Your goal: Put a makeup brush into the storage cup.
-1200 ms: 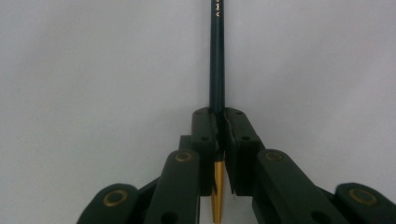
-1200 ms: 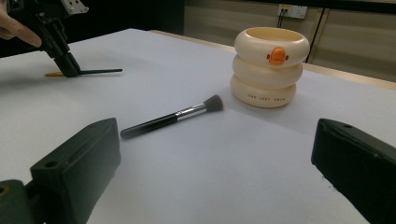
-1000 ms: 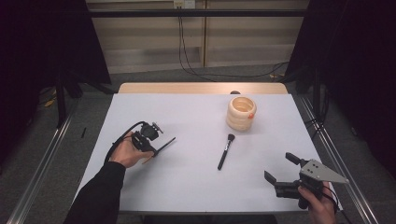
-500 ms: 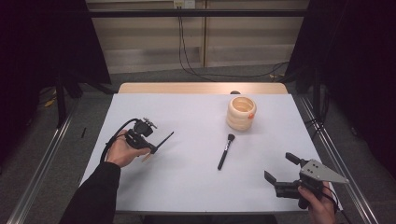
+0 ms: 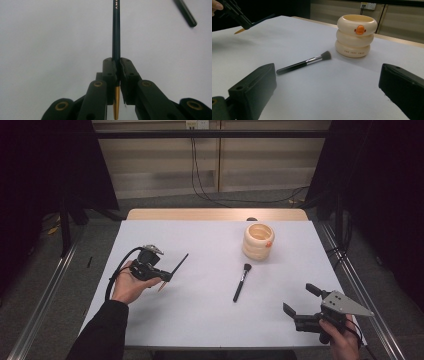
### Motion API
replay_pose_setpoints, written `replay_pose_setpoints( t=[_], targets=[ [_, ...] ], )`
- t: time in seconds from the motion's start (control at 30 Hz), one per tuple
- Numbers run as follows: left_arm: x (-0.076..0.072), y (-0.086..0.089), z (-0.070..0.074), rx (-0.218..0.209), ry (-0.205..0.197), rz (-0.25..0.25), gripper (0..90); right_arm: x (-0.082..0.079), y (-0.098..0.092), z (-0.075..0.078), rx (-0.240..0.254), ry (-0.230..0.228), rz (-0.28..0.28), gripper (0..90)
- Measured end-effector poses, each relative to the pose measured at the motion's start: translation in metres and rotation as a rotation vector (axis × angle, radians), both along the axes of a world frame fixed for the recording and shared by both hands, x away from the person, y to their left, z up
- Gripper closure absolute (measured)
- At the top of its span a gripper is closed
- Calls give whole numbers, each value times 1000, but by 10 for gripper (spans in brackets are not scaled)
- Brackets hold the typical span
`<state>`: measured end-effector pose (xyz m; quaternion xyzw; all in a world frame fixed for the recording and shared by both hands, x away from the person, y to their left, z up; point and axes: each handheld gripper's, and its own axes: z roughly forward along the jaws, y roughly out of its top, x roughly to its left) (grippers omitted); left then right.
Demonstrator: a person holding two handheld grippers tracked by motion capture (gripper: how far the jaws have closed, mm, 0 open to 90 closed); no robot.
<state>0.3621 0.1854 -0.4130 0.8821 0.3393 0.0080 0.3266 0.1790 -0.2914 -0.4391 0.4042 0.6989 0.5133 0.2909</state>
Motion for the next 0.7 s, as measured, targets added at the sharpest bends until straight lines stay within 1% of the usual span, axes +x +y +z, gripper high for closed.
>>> replay_pose_setpoints(
  t=[0.03,0.07,0.1,0.13,0.17,0.2,0.23,0.27,0.33,0.43,0.5,0.53,0.57,0.6,0.63,0.67,0.7],
  targets=[
    [0,0,0,0,0,0,834,0,0,0,0,0,0,7],
    [-4,1,1,-41,-21,7,834,0,0,0,0,-1,-1,7],
    [-4,1,1,-41,-21,7,834,0,0,0,0,-1,-1,7],
    [-6,4,2,-62,-40,1,834,0,0,0,-1,-2,-4,7],
    [-6,4,2,-62,-40,1,834,0,0,0,-1,-2,-4,7],
    [-9,6,4,-82,-56,2,834,0,0,0,0,-2,-1,7],
    [-9,6,4,-82,-56,2,834,0,0,0,0,-2,-1,7],
    [-11,6,4,-105,-68,10,834,0,0,0,0,-1,-3,7],
    [-15,6,6,-132,-90,18,834,0,0,0,0,0,-5,7],
    [-18,5,9,-130,-101,20,834,0,0,0,-1,-1,-4,7],
    [-22,4,11,-162,-120,22,834,0,0,0,-1,-1,-3,7],
    [-24,4,13,-167,-127,15,834,0,0,0,0,-2,-4,7],
    [-25,4,15,-174,-138,20,834,0,0,0,1,-3,-5,7],
    [-28,4,17,-193,-143,15,834,0,0,0,1,0,-4,7],
    [-28,4,17,-193,-143,15,834,0,0,0,1,0,-4,7],
    [-31,4,19,-214,-173,17,834,0,0,0,0,0,-4,7],
    [-31,4,19,-214,-173,17,834,0,0,0,0,-2,-6,7]
  ],
)
